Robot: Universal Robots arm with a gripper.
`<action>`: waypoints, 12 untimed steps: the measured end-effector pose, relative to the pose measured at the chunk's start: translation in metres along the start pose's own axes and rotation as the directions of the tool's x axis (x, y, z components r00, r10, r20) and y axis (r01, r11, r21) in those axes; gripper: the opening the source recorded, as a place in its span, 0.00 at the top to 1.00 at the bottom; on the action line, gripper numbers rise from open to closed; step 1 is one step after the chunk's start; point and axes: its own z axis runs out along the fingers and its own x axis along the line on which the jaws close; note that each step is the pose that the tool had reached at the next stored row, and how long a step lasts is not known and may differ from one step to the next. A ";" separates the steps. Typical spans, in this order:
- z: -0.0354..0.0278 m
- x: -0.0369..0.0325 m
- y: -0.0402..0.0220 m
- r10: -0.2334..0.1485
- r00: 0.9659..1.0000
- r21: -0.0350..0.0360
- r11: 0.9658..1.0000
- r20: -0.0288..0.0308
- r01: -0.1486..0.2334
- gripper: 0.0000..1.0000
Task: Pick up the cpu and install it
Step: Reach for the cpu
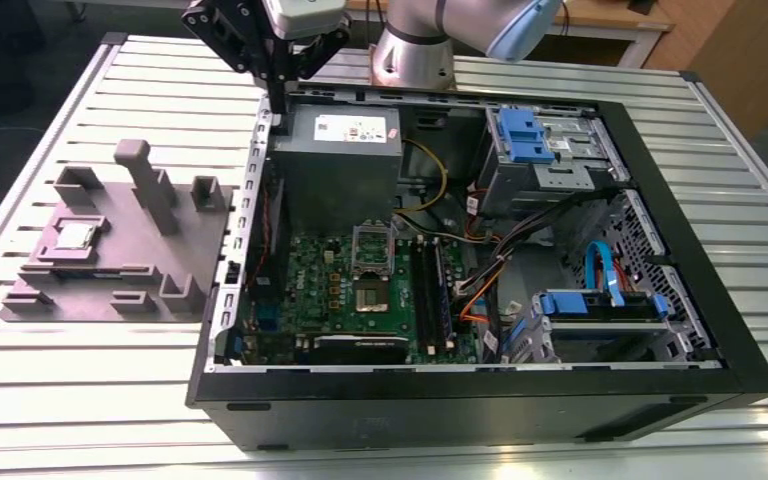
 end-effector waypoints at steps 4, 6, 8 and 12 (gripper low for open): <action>0.0001 0.0009 -0.0001 0.000 1.000 0.000 1.000 0.000 0.000 0.90; 0.0001 0.0010 -0.0001 0.000 1.000 0.000 1.000 0.000 0.000 0.90; 0.0000 0.0012 -0.0001 0.000 1.000 0.000 1.000 0.000 0.000 0.90; 0.0000 0.0024 -0.0002 0.000 1.000 0.000 1.000 0.000 0.000 0.90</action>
